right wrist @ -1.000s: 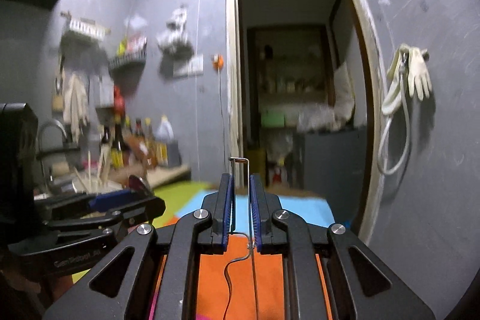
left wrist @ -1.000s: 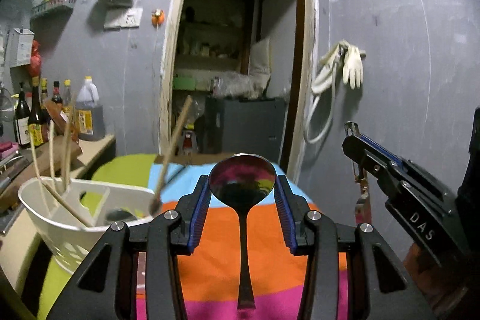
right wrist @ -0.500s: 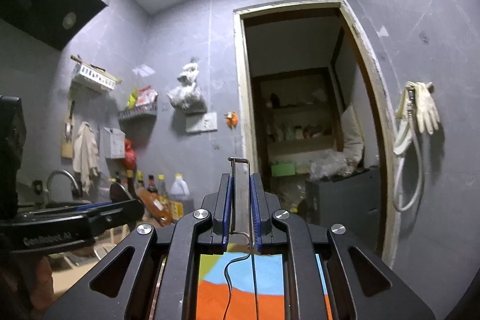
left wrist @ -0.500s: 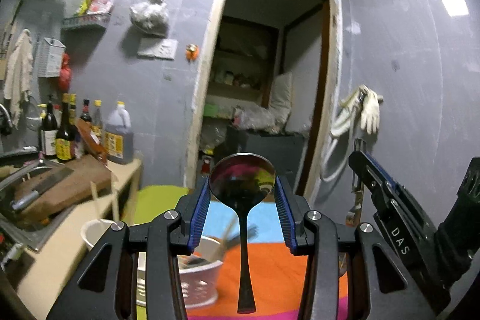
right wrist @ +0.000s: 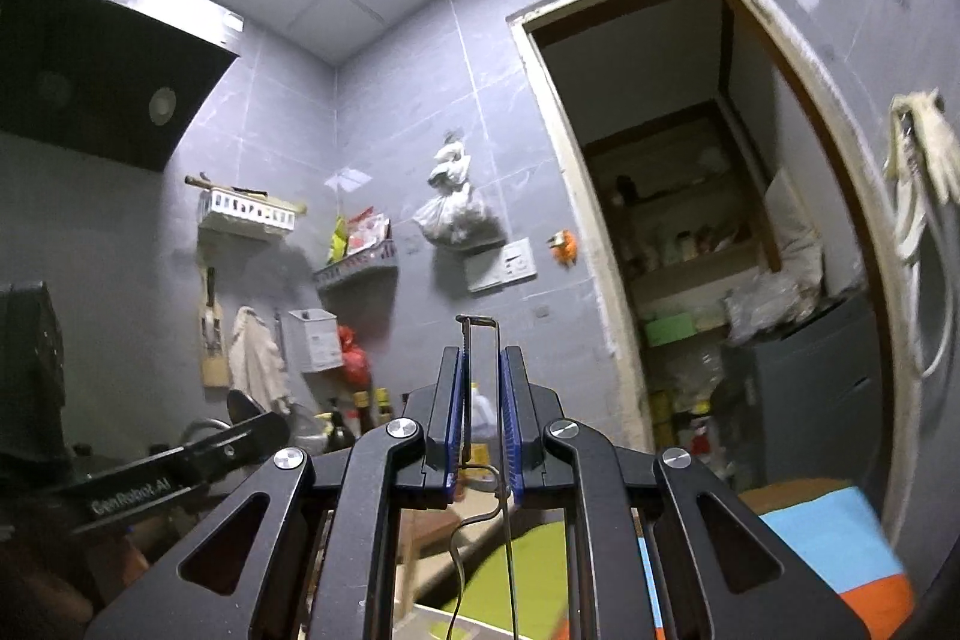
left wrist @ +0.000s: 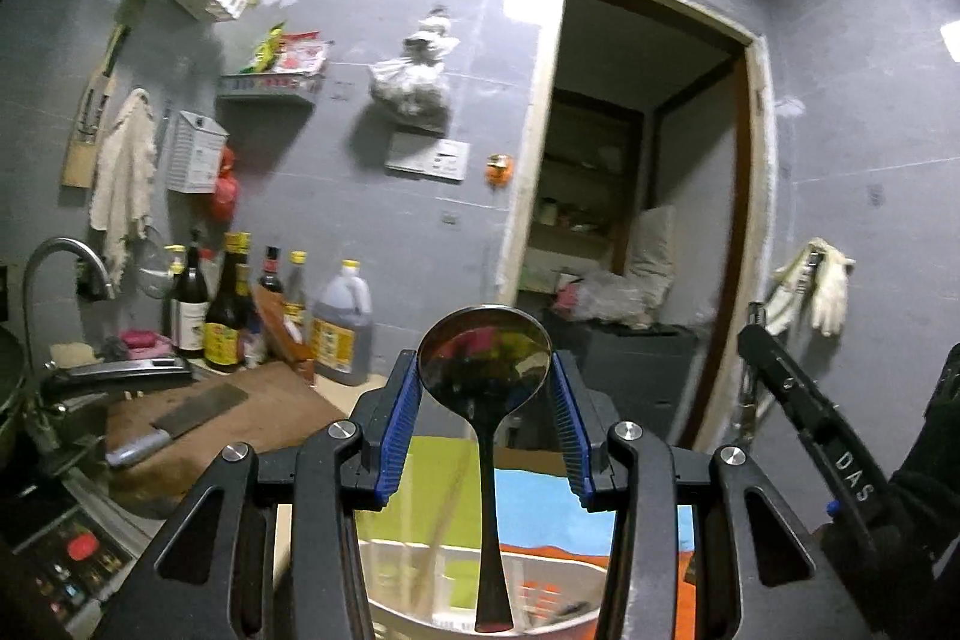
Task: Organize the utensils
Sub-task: 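Lift the peeler with the right tool while the left tool carries the spoon to the caddy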
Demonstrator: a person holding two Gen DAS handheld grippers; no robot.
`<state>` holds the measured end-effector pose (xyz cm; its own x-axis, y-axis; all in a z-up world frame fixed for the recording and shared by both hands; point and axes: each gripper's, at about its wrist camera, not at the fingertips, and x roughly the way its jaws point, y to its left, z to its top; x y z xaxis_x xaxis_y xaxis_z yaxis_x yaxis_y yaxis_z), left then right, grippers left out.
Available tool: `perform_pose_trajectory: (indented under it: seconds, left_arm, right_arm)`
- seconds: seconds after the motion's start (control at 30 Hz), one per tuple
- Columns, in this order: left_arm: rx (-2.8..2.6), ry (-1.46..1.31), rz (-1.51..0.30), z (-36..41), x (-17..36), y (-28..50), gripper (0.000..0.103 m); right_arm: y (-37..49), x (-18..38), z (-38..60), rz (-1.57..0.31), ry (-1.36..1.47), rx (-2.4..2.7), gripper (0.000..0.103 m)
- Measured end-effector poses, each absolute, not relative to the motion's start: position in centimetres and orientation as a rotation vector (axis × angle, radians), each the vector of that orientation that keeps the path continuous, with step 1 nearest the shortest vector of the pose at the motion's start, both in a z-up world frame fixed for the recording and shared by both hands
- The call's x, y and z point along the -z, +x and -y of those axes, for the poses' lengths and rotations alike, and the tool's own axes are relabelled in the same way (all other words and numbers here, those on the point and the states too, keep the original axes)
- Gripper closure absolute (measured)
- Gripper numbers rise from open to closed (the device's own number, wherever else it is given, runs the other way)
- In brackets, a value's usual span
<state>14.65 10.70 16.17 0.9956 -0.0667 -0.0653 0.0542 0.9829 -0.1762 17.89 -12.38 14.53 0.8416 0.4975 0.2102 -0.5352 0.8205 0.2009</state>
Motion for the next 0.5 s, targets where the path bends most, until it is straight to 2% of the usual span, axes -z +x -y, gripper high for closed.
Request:
perform_pose_trajectory:
  seconds: [0.5]
  left_arm:
    - [-0.033, -0.217, -0.166, -14.2, -11.6, 19.7, 0.065]
  right_arm:
    - [21.1, -11.7, 7.7, 0.094, 0.172, -0.474, 0.093]
